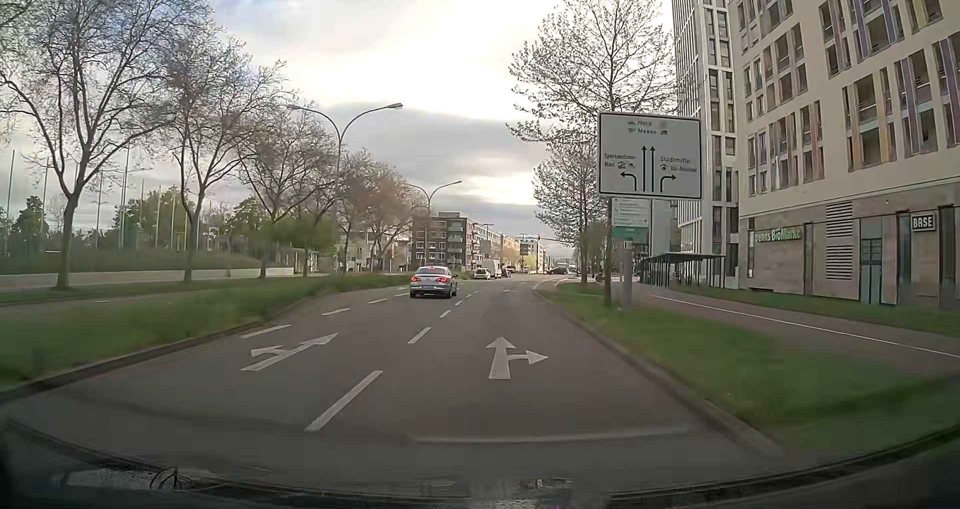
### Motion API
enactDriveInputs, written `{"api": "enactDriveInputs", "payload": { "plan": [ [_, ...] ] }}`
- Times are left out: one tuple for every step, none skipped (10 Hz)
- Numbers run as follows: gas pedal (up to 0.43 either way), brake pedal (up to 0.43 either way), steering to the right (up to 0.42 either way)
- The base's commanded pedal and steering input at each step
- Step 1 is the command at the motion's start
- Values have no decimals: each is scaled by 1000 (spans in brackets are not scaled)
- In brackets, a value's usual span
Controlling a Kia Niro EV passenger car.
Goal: Follow the waypoints while adhering to traffic rules and regulations
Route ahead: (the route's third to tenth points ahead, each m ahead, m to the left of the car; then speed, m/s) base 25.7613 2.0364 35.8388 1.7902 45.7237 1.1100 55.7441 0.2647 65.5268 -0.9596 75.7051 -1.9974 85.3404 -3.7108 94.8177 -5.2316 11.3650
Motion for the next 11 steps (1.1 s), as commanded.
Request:
{"api": "enactDriveInputs", "payload": {
  "plan": [
    [47, 0, 3],
    [39, 0, 3],
    [28, 0, 3],
    [28, 0, 4],
    [28, 0, 4],
    [28, 0, 5],
    [28, 0, 5],
    [28, 0, 6],
    [28, 0, 6],
    [20, 0, 6],
    [20, 0, 6]
  ]
}}
